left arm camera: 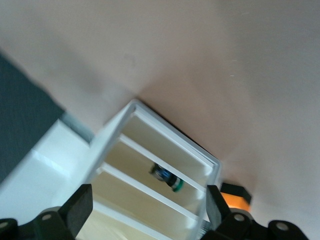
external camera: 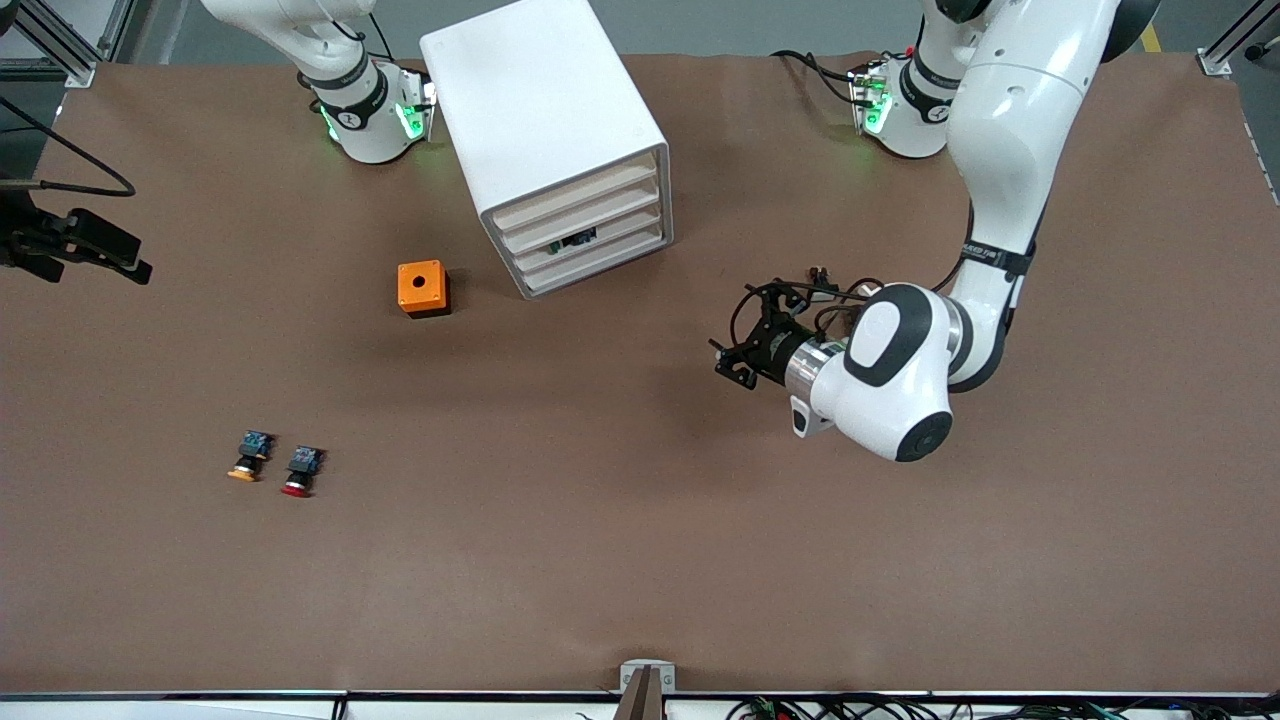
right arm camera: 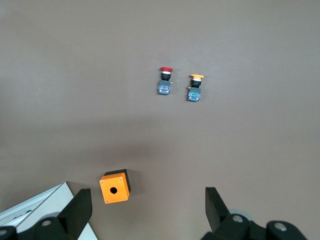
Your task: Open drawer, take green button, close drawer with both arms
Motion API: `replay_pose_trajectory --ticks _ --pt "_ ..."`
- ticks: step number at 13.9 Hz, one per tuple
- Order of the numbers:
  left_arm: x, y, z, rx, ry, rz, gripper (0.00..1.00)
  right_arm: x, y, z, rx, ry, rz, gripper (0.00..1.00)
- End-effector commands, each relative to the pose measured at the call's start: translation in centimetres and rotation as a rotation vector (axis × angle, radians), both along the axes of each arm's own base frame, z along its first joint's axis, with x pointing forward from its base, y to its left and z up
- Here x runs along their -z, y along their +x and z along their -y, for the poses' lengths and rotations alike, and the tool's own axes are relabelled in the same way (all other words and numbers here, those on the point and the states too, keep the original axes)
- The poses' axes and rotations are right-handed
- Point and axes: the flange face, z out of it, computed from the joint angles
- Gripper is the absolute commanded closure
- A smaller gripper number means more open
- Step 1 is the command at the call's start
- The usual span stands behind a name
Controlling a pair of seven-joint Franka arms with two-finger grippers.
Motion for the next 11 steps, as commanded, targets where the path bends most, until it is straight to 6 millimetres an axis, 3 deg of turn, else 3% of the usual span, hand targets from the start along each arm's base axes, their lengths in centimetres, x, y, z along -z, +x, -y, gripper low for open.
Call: replay_pose_trajectory --ticks 1,6,11 --pt "3.2 -0.2 2.1 -0.151 0.120 -0.215 0.00 -0.5 -0.4 0.2 0.006 0.018 0.007 0.00" --pt "10.6 -3.6 5.6 -0.282 0.335 -0.547 0.00 -0.4 -0.5 -0.2 0.067 0.018 -0.003 0.00" --pt "13.6 -9.1 9.5 -0.157 0.436 -0.652 0.00 0.1 -0.8 -2.1 0.272 0.029 -0.051 0.00"
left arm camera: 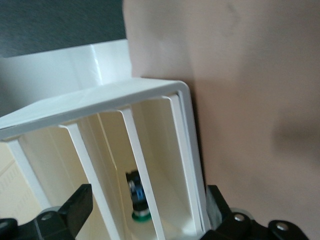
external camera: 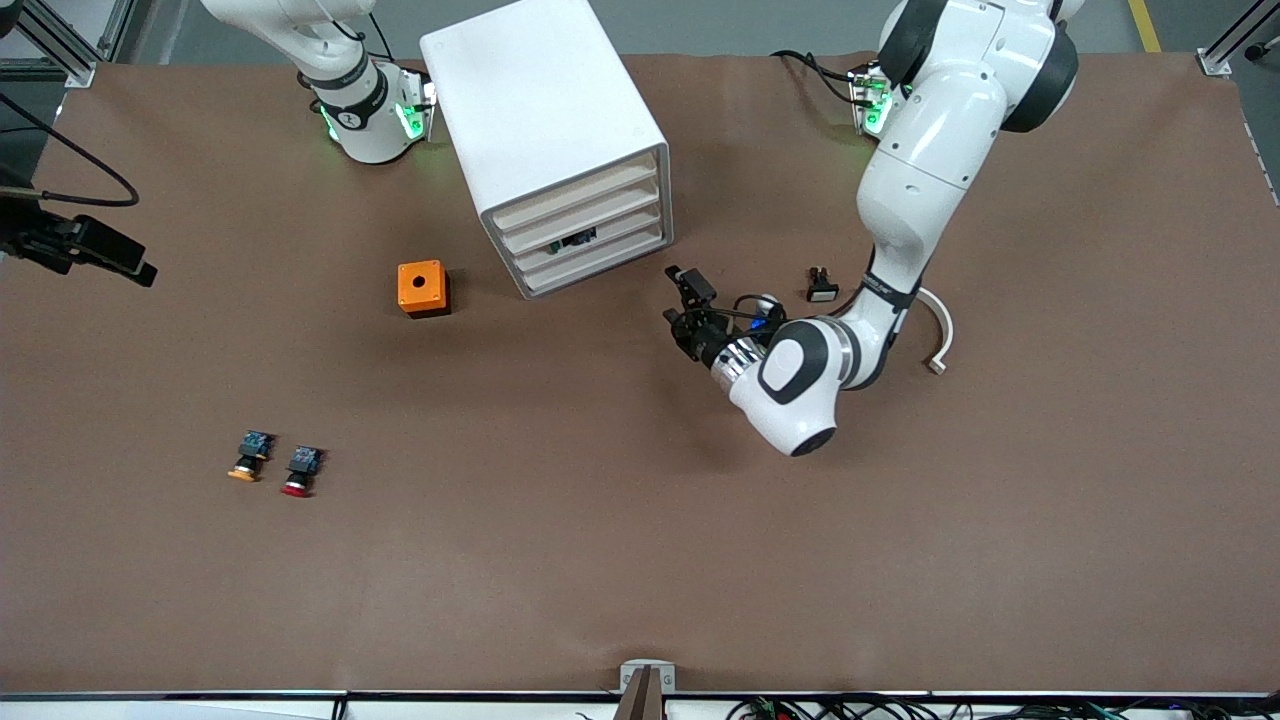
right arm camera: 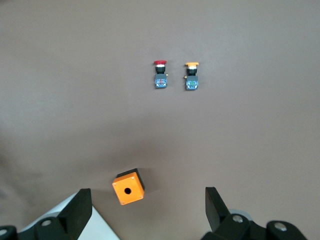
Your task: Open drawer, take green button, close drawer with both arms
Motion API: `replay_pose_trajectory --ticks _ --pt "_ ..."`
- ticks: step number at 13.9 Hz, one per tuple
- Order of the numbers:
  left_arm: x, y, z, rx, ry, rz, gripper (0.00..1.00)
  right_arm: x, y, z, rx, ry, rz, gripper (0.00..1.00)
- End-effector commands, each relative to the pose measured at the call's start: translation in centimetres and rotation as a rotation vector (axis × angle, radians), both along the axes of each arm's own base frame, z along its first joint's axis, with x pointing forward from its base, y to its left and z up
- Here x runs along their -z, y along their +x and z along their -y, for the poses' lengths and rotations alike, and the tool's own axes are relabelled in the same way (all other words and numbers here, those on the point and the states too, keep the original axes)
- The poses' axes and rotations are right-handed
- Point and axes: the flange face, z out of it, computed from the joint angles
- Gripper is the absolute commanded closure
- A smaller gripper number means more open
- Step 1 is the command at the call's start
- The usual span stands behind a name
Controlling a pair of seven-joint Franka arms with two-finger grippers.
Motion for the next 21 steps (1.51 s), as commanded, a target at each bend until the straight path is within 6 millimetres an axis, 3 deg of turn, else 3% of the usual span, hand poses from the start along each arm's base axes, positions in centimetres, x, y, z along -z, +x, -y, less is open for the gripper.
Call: replay_pose_trajectory --ticks 1,4,10,14,16,21 --pt "0.3 -1.7 1.3 0.043 0.013 -0.067 0.07 -0.1 -0.6 -1.5 0.121 0.031 -0.026 0.00" --pt "1.0 -3.2 2.0 0.072 0.020 -0.095 0.36 0.0 -0.9 -3.1 0.293 0.076 -0.069 0.00" --pt "2.4 -6.6 4.1 0.144 0.030 -0.141 0.39 -0.1 -1.4 -8.8 0.575 0.099 -0.122 0.00" --pt "2.7 -8.8 5.4 0.186 0.038 -0.157 0.39 -0.2 -2.0 -13.2 0.641 0.088 -0.127 0.00" --pt "2.8 -9.3 5.9 0.197 0.041 -0.160 0.45 -0.4 -2.3 -15.2 0.668 0.089 -0.120 0.00" --pt "3.0 -10.6 6.7 0.223 0.035 -0.165 0.75 -0.3 -3.0 -19.3 0.718 0.089 -0.112 0.00"
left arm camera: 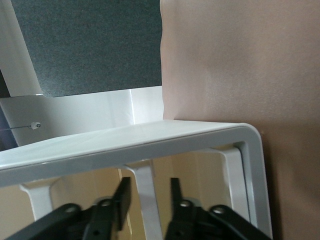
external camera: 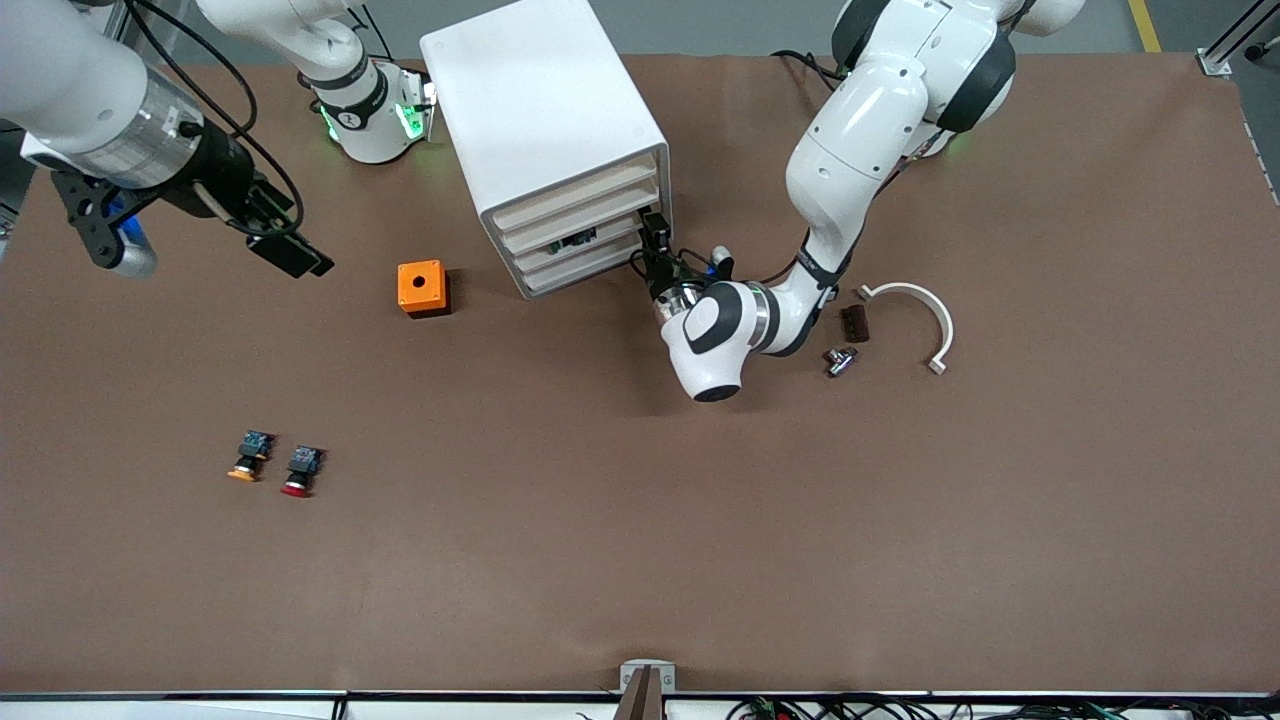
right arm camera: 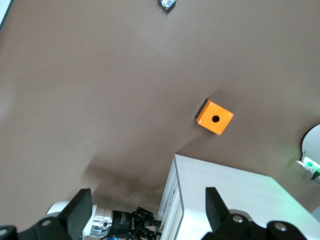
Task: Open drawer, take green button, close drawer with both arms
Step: 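Pull the drawer open with the left gripper while the right gripper approaches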
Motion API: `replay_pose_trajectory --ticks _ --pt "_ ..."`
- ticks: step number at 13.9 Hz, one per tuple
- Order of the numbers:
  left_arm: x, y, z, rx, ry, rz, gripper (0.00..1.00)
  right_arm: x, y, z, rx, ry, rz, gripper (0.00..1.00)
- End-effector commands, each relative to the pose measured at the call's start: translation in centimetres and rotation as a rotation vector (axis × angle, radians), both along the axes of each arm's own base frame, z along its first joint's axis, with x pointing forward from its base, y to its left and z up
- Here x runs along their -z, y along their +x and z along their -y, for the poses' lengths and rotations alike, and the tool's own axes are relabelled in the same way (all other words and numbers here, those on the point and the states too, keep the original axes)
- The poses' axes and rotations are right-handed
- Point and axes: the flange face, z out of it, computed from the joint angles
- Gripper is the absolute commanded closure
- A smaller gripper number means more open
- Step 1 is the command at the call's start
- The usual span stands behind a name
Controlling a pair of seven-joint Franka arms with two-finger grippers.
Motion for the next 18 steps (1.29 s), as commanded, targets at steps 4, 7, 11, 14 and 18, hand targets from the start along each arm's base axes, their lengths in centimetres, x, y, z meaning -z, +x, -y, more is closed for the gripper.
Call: replay_pose_trajectory --ticks 4,7,11,14,18 --pt "0.1 -0.6 0.4 0.005 -0.006 -0.024 0.89 0.4 -1.0 -4.8 0.066 0.003 0.003 0.00" --pt "0.0 0.1 0.0 -0.014 -0.010 -0.026 0.89 1.0 -1.4 -7.0 0.069 -0.002 0.003 0.00" --pt "-0.1 3.3 -2.5 -0.094 -0.021 -0.022 0.87 1.8 -2.2 -10.7 0.099 -0.022 0.015 0.00" --pt "-0.2 6.7 -5.4 -0.171 -0.020 0.000 0.87 3.3 -2.5 -13.2 0.108 -0.043 0.014 0.00" --pt "-0.3 10.8 -9.6 -0.281 -0.017 0.033 0.86 5.7 -2.9 -16.8 0.143 -0.071 0.016 0.00"
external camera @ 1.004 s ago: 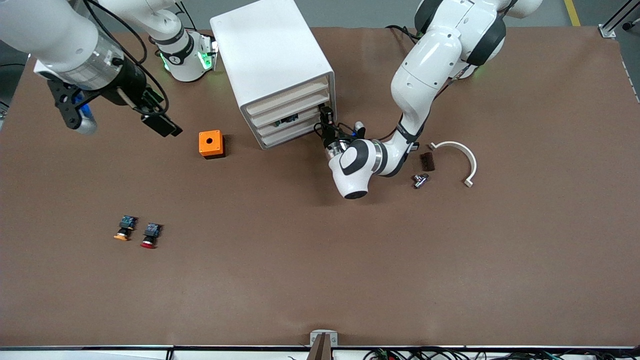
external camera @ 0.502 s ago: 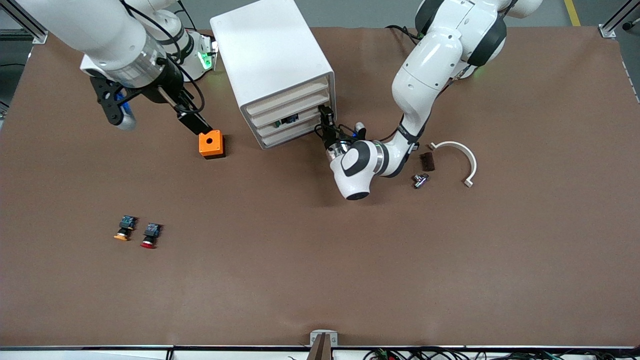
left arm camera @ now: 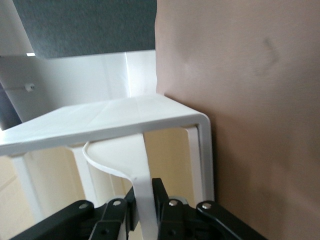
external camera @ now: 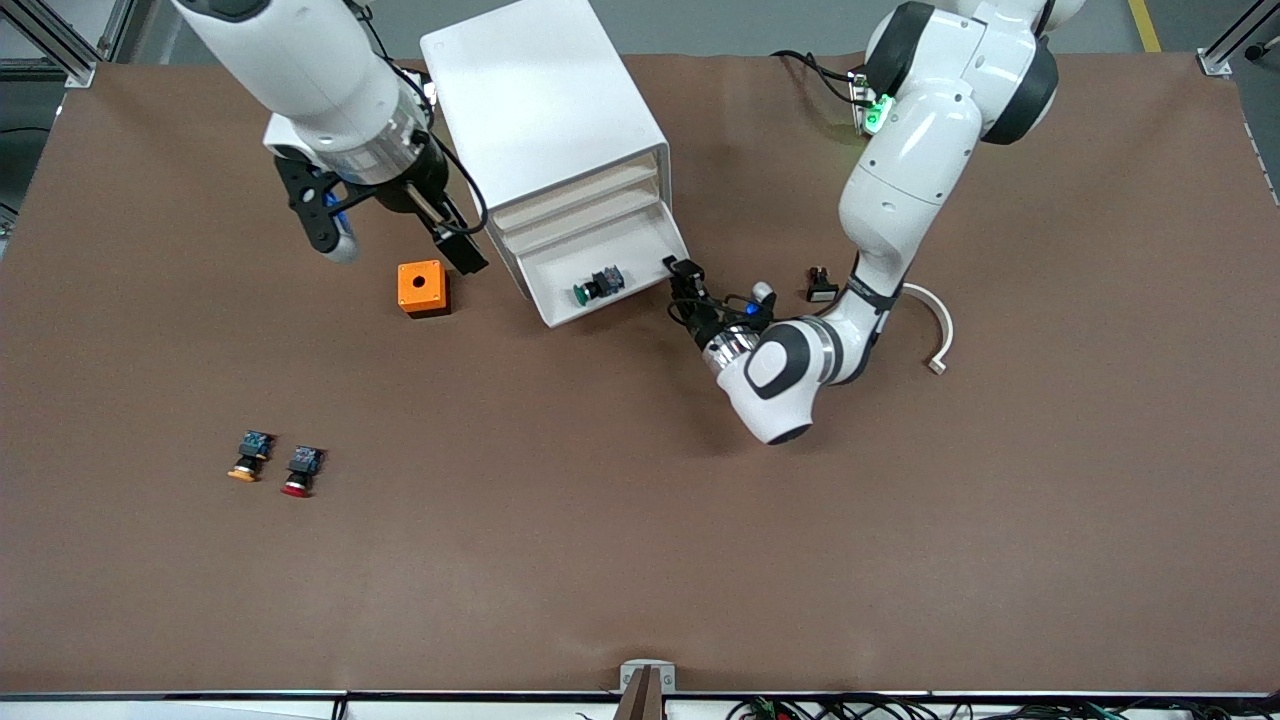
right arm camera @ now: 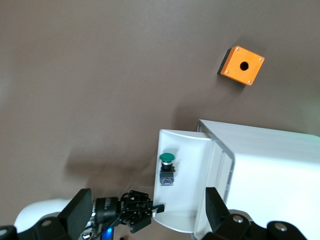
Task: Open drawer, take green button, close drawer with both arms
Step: 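Pull the drawer open with the left gripper while the right gripper approaches, then lower the right gripper into the drawer over the green button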
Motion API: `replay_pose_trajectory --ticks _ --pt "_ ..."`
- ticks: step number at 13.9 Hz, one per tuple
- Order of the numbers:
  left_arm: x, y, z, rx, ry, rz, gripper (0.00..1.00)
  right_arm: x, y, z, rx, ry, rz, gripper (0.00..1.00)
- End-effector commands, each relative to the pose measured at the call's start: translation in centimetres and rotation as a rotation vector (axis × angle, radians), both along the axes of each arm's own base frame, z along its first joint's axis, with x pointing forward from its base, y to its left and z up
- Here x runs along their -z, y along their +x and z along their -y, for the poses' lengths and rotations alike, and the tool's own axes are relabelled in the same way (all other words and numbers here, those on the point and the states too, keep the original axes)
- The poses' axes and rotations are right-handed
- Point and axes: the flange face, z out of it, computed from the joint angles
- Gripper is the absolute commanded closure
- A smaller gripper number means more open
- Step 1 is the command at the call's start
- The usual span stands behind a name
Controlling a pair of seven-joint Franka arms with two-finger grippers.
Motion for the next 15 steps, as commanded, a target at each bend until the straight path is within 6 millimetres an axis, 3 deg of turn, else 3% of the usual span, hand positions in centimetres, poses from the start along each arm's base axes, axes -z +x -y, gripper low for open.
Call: replay_pose_trajectory --ticks 1,4,6,7,9,12,15 --pt "-0.1 1.9 -1.5 -0.063 -0.013 0.028 0.86 1.5 -0.4 -2.5 0.030 -0.029 0.017 0.00" --pt "-0.3 2.1 -1.7 -0.067 -0.015 0.032 0.86 4.2 -0.7 -5.7 0.054 -0.056 0.035 0.00" --pt "-0.3 2.2 -1.8 -0.069 -0.020 0.035 0.78 6.2 -0.5 -7.5 0.073 -0.065 0.042 0.00" --pt "-0.3 2.2 -1.8 -0.068 -0.024 0.037 0.56 7.3 -0.5 -8.2 0.070 -0.072 0.040 0.00" --pt "-1.0 2.9 -1.6 -0.072 -0.032 0.058 0.00 9.2 -0.2 -9.2 0.063 -0.083 0.049 0.00" --pt "-2.1 3.9 -2.1 -0.080 -0.077 0.095 0.00 12.8 -0.6 -10.5 0.038 -0.101 0.067 0.00" --pt "-5.4 6.4 -2.9 -0.066 -0.240 0.253 0.00 17.4 -1.8 -10.9 0.026 -0.121 0.108 0.00"
